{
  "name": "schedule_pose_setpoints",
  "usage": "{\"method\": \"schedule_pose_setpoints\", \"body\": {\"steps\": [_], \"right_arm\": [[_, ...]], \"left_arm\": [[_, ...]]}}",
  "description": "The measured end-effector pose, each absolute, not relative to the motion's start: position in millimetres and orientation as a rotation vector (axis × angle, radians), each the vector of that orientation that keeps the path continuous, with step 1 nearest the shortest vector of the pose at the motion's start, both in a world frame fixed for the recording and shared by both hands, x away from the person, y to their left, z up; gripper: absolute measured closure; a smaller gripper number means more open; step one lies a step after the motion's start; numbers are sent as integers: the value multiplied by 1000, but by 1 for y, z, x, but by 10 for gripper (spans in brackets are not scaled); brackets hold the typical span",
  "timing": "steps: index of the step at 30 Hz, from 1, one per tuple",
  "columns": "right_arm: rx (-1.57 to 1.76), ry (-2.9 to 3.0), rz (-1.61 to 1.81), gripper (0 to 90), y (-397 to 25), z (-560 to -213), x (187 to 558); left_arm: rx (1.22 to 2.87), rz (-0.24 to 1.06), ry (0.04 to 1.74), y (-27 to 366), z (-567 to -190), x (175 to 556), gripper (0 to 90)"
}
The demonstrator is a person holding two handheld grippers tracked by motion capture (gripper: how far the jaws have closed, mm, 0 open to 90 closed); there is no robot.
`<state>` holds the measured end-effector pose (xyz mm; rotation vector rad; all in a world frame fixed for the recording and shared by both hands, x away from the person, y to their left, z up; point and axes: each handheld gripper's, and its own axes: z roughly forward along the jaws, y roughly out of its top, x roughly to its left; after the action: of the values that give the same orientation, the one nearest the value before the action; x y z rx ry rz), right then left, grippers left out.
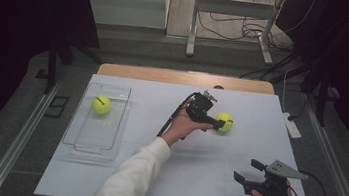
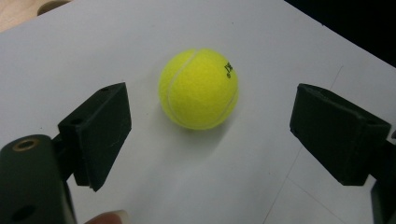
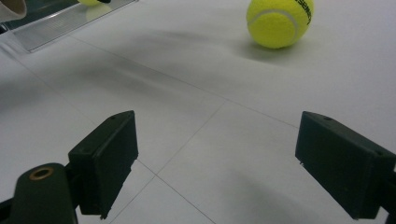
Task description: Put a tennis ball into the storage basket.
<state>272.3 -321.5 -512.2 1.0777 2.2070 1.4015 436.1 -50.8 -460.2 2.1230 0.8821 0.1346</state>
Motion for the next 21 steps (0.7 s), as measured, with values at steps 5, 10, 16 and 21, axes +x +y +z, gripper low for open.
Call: {"method": "schedule_pose_setpoints", "body": {"steps": [5, 10, 16, 21], "right_arm": [[1080, 2205, 1405, 133, -322, -512, 272], [1083, 2203, 1409, 133, -322, -512, 272], [1087, 2203, 1413, 133, -323, -512, 273], [1089, 2202, 1413, 134, -323, -512, 273]], "left_arm": [[2130, 132, 878, -57, -462, 438, 135], [2132, 130, 879, -60, -464, 440, 135], [2136, 127, 887, -64, -466, 443, 132], [2144, 126, 886, -68, -467, 446, 131]]}}
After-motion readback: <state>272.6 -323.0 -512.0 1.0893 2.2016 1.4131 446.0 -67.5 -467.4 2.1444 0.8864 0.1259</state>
